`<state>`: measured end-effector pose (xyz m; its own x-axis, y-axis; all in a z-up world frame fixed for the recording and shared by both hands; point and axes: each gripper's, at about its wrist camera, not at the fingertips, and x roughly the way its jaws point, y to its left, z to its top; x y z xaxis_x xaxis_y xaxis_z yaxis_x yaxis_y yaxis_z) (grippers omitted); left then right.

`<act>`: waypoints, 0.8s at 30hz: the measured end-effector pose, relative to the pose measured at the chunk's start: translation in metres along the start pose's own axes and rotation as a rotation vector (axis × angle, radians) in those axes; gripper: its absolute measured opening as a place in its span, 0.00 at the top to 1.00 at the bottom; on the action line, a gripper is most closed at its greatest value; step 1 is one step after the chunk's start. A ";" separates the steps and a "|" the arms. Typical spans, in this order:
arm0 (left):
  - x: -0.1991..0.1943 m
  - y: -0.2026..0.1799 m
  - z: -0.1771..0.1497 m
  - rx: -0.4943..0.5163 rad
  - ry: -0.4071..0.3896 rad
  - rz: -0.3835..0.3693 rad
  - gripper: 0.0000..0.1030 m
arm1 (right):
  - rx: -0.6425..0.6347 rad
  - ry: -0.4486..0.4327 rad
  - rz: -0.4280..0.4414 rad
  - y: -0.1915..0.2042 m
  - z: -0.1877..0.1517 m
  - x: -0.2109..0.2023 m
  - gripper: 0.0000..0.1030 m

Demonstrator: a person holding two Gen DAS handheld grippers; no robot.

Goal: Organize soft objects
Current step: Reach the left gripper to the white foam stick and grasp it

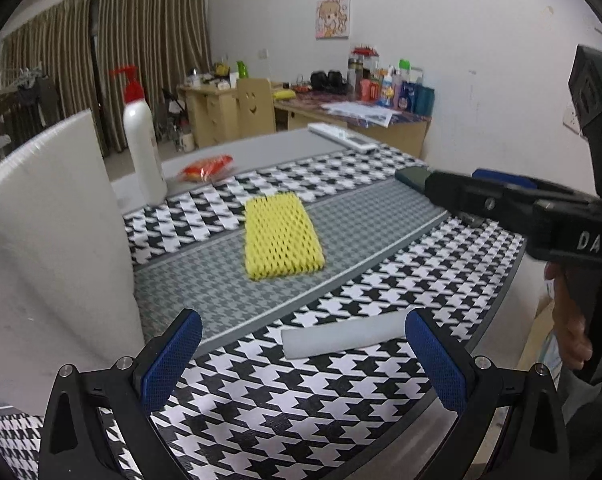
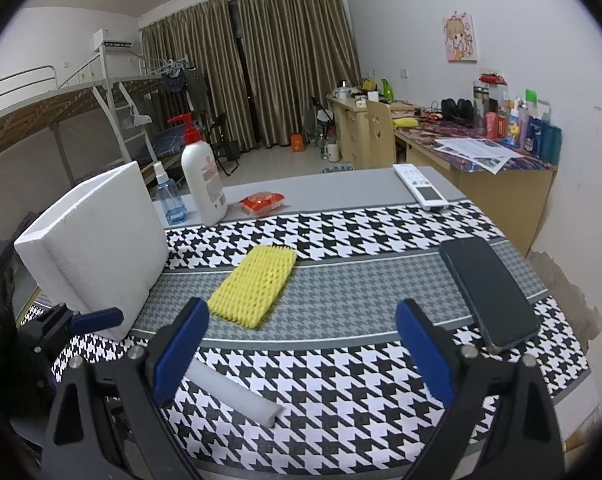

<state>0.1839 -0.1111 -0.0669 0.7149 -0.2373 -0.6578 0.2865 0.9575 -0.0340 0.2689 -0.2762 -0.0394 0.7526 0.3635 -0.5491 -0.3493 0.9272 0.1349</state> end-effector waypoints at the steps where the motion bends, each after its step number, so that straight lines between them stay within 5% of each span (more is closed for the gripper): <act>1: 0.004 0.001 -0.001 -0.002 0.014 -0.007 0.01 | 0.000 0.003 0.000 0.000 0.000 0.001 0.06; 11: 0.027 -0.003 -0.008 -0.026 0.091 -0.052 0.04 | 0.012 0.036 0.005 -0.007 -0.003 0.012 0.06; 24: 0.049 -0.017 -0.011 0.031 0.148 -0.073 0.29 | 0.024 0.050 0.017 -0.014 -0.006 0.016 0.06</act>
<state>0.2068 -0.1374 -0.1064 0.5903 -0.2769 -0.7582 0.3550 0.9327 -0.0642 0.2823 -0.2838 -0.0554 0.7173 0.3751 -0.5872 -0.3482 0.9229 0.1642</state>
